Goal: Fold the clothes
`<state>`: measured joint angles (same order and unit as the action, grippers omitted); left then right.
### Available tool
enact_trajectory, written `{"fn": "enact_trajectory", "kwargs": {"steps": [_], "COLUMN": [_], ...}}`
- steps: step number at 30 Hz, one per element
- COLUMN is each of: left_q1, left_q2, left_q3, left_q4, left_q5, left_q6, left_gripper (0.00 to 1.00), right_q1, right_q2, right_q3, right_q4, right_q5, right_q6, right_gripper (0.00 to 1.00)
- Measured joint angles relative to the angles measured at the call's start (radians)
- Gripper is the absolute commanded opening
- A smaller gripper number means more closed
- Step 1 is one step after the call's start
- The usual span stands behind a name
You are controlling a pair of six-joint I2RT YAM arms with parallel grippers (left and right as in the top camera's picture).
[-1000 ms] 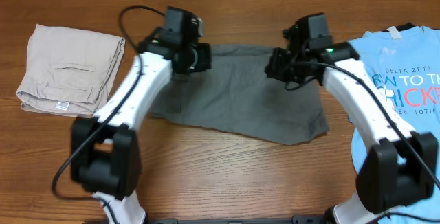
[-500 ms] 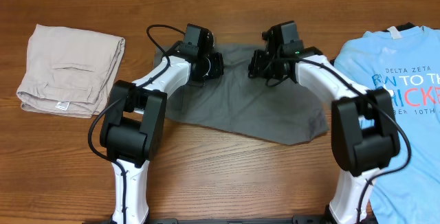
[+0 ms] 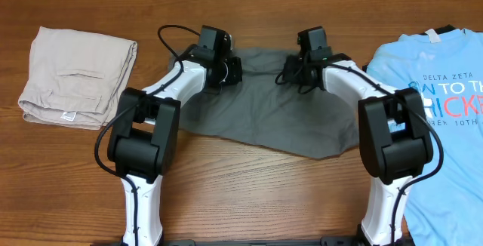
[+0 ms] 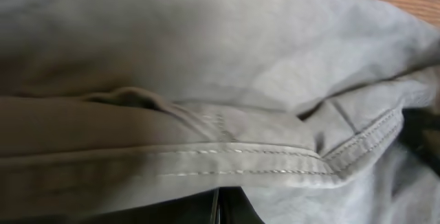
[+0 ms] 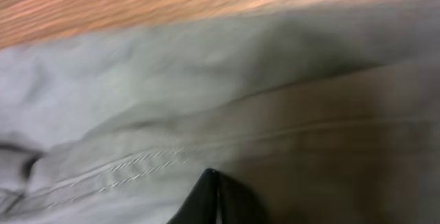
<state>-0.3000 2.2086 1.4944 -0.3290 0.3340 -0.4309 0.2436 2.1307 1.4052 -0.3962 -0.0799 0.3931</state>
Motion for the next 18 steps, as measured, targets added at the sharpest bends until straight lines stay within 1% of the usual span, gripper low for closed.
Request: {"fn": "enact_trajectory", "kwargs": {"steps": [4,6,9,10,12,15,18], "left_q1": [0.024,0.037,0.059,0.068,0.082,0.103,0.12], "left_q2": [-0.01,-0.018,-0.032,-0.037,-0.045,-0.086,-0.183], "left_q3": [0.0,0.0,0.001,0.007,0.025,0.066,0.111], "left_q4": [-0.001,-0.002,-0.014,-0.037,-0.092,-0.172,-0.239], "left_q5": [-0.028,-0.056,-0.085,-0.09,-0.098,-0.114,-0.137], "left_q6": [0.012,0.015,0.023,0.033,0.052,0.089,0.112], "left_gripper": [0.04,0.04,0.06,0.06,0.07,0.1,0.12], "right_q1": [-0.045,-0.072,-0.108,-0.12,-0.138,-0.153,-0.157], "right_q2": [0.0,0.0,0.0,0.0,0.0,0.0,-0.003], "right_q3": [0.015,0.021,0.022,0.023,0.033,0.08,0.166], "right_q4": [-0.005,-0.005,-0.003,-0.006,-0.025,-0.092,-0.195], "right_q5": [0.034,0.044,0.056,0.058,0.059,0.043,0.027], "right_q6": [0.0,-0.002,-0.002,-0.002,-0.007,-0.035,-0.058], "right_gripper": [0.23,0.23,0.29,0.32,0.41,0.46,0.48]}}
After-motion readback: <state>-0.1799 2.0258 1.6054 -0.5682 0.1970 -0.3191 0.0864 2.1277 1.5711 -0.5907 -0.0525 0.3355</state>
